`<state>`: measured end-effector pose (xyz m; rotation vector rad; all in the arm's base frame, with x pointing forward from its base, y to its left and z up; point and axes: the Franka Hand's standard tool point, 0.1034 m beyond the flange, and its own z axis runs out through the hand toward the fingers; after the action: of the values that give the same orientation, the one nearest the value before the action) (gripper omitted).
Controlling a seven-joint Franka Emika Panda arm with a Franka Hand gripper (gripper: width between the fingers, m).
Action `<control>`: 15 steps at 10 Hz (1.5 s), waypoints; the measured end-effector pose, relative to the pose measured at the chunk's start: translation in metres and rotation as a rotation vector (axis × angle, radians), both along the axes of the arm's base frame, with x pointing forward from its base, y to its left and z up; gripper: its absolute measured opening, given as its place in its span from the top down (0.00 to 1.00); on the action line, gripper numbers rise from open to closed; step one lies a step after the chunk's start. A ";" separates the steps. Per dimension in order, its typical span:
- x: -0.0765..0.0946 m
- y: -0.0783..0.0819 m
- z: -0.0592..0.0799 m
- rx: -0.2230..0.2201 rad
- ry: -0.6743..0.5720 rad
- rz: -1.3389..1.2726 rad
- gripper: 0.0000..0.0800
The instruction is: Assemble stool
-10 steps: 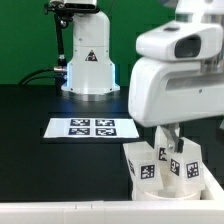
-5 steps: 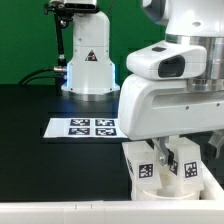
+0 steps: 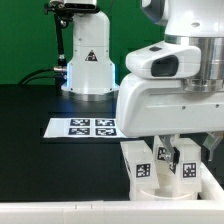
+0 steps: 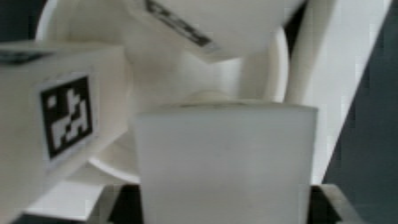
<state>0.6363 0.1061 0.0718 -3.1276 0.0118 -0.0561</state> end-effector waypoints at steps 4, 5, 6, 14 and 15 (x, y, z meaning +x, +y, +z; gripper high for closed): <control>0.004 -0.003 0.000 0.095 -0.047 -0.579 0.58; 0.004 -0.002 0.000 0.097 -0.045 -0.626 0.58; 0.004 -0.003 0.000 0.103 -0.041 -0.713 0.58; 0.002 -0.003 -0.001 0.211 0.020 -1.581 0.58; 0.002 -0.003 -0.001 0.214 0.023 -1.614 0.58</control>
Offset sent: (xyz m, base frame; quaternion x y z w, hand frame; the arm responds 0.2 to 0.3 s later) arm 0.0016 0.0031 0.0056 0.0686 0.0025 0.2413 0.9680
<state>0.6382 0.1029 0.0710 -2.0347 2.1596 -0.0192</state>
